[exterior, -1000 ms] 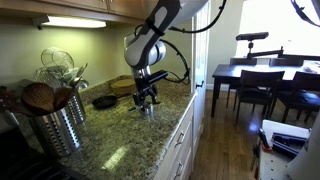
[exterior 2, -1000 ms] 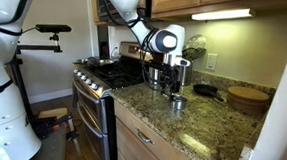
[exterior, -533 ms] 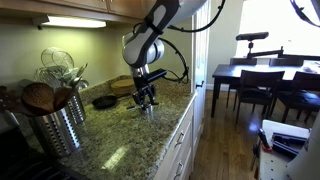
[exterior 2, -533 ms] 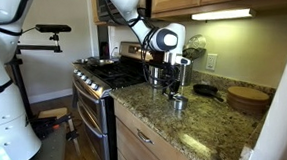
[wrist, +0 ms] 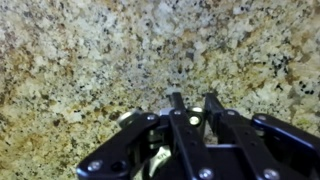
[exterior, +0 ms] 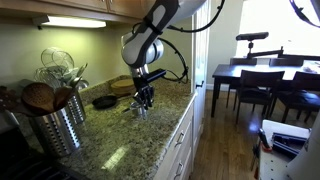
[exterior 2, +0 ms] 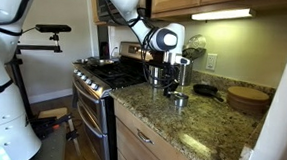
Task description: Take the measuring cups and place them apart on the counter
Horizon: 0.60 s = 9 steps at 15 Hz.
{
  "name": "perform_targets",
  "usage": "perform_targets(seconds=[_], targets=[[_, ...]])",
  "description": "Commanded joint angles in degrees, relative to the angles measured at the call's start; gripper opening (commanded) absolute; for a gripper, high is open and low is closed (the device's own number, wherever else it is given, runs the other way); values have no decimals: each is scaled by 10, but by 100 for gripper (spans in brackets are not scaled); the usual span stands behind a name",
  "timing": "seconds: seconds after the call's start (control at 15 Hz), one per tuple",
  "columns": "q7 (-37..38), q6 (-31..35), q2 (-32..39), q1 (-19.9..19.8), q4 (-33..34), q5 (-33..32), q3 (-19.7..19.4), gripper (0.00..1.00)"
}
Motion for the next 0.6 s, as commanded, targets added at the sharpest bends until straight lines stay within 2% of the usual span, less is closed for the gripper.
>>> perform_targets(seconds=[0.0,0.53], targets=[[14,-17,10,10,16,-12,-9,18],[14,-14,2,9,11,-17,-14,17]])
